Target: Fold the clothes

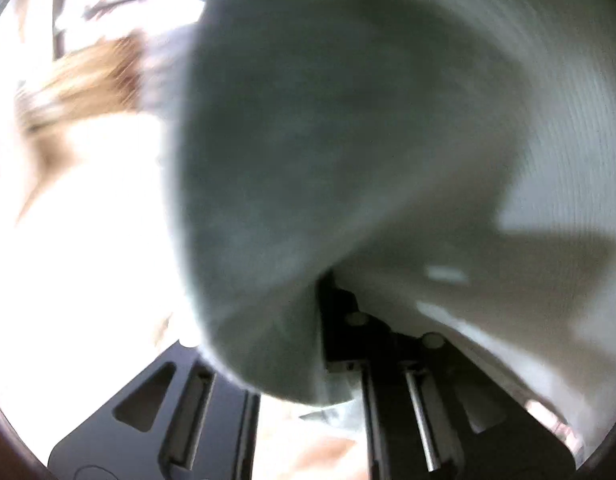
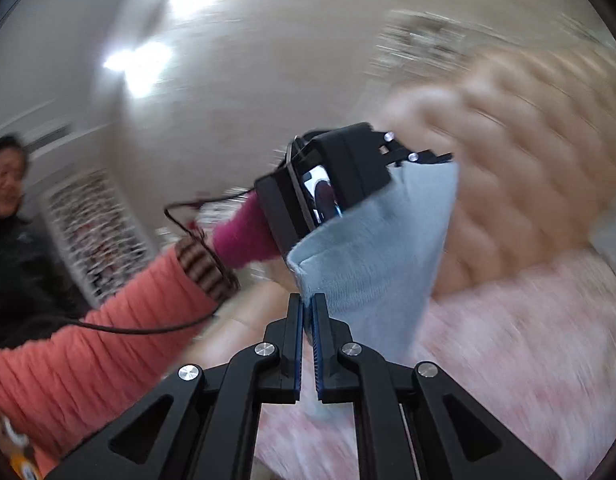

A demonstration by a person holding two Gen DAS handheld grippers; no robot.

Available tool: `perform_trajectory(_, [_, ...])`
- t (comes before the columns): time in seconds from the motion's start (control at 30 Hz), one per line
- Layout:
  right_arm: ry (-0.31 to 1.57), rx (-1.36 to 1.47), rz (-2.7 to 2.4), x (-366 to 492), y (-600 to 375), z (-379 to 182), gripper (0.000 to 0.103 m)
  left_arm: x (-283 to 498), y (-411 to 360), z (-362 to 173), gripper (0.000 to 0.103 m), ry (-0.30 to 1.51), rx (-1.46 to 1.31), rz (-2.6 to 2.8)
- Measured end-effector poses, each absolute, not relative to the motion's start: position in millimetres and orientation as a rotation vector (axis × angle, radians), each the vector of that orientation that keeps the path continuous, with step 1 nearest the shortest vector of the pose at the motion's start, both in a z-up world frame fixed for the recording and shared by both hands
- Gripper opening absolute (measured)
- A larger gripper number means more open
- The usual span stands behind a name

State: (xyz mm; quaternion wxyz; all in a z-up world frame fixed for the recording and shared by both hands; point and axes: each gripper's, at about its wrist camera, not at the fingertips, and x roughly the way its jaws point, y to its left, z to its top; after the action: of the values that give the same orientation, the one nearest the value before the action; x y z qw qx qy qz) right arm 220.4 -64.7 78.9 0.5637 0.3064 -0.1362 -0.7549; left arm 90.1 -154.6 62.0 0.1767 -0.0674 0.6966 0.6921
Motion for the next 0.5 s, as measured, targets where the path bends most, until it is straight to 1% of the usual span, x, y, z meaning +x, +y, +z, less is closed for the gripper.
perform_trajectory(0.03, [-0.330,0.791,-1.795,221.6,-39.0,52.8,0.009,94.0,-123.7,32.0,0.068,1.925,-0.200,1.900])
perform_trajectory(0.07, [-0.342,0.865,-1.807,223.5,-13.1,26.2,0.009,101.0,-91.1,-1.1,0.091,1.863,-0.238,1.830])
perform_trajectory(0.1, [-0.345,0.964,-1.821,226.1,9.0,0.0,0.013,107.8,-61.1,-33.9,0.102,1.822,-0.274,1.766])
perform_trajectory(0.13, [-0.345,1.070,-1.832,229.0,30.1,-26.2,0.025,114.4,-37.2,-65.8,0.103,1.827,-0.310,1.717])
perform_trajectory(0.17, [-0.345,1.177,-1.841,231.8,51.2,-52.4,0.045,120.6,-16.7,-93.7,0.103,1.817,-0.349,1.685])
perform_trajectory(0.2, [-0.371,1.258,-1.846,234.6,71.8,-71.3,0.070,126.0,-3.9,-112.8,0.103,1.777,-0.394,1.687])
perform_trajectory(0.23, [-0.404,1.333,-1.849,237.4,92.3,-88.2,0.083,130.0,6.8,-128.5,0.103,1.717,-0.448,1.706])
perform_trajectory(0.27, [-0.439,1.346,-1.847,238.3,109.8,-94.7,0.095,129.1,11.1,-136.6,0.103,1.620,-0.528,1.762])
perform_trajectory(0.33, [-0.509,1.338,-1.842,239.0,143.2,-102.2,0.097,121.6,10.4,-152.1,0.103,1.507,-0.676,1.886])
perform_trajectory(0.37, [-0.526,1.331,-1.843,239.4,146.2,-99.4,0.103,113.3,-1.9,-157.1,0.103,1.439,-0.748,1.970])
perform_trajectory(0.43, [-0.528,1.291,-1.869,227.8,154.6,-88.9,0.103,96.8,-39.0,-153.3,0.103,1.252,-0.923,2.160])
perform_trajectory(0.5, [-0.504,1.219,-1.896,209.0,157.4,-75.4,0.103,122.3,-88.1,-145.8,0.103,1.051,-1.001,2.361])
